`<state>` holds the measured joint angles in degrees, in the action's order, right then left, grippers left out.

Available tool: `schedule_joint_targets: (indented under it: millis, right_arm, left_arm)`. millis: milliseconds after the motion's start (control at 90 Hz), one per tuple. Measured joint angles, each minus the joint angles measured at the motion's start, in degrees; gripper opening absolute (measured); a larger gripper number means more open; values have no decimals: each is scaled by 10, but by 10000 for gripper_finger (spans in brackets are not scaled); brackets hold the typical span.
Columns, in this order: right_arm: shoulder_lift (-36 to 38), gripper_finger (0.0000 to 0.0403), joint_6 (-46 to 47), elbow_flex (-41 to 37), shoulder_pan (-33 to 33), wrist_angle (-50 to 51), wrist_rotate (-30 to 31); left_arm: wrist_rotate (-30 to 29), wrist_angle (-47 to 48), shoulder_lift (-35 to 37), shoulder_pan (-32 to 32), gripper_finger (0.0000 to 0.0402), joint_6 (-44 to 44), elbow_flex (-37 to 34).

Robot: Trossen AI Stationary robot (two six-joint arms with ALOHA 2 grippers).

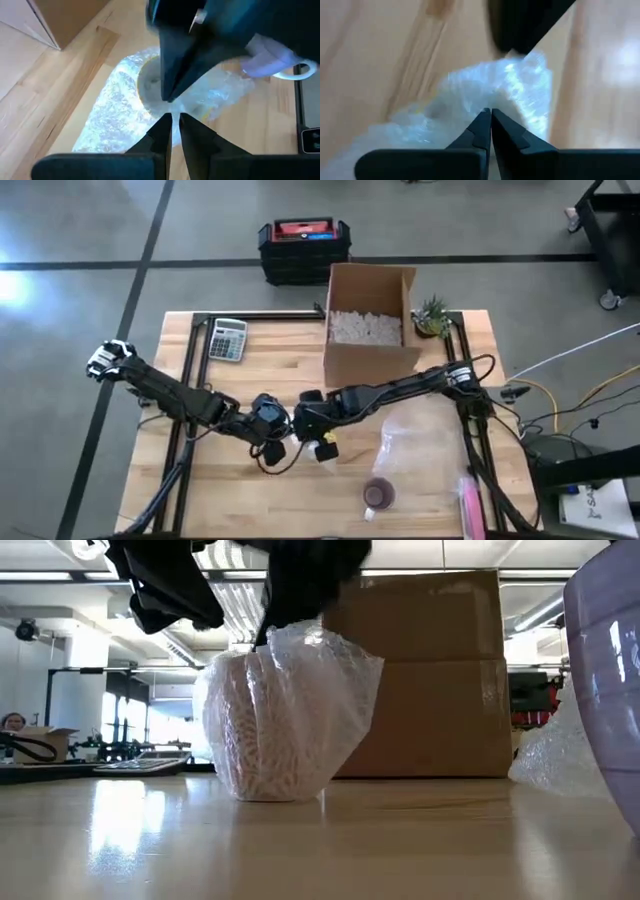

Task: Wrap mug
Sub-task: Wrap the orange patterned mug with the left transparent bubble wrap

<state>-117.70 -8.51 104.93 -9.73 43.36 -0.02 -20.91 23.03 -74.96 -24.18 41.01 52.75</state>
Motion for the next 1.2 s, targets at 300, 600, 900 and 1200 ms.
schedule_joint_targets:
  millis: [300,600,900,1200]
  right_arm:
    - [6,0,-4,-2,-17,32,-115]
    - [-54,0,-13,-5,-3,25,9]
    - [-69,0,-20,-6,-4,23,15]
    - [-60,0,-23,-7,-4,22,13]
  left_arm:
    - [0,0,0,0,22,-1,0]
    - [0,-5,0,0,22,0,0]
    - [0,14,0,0,22,26,0]
    - [-55,15,-48,-8,22,82,-32]
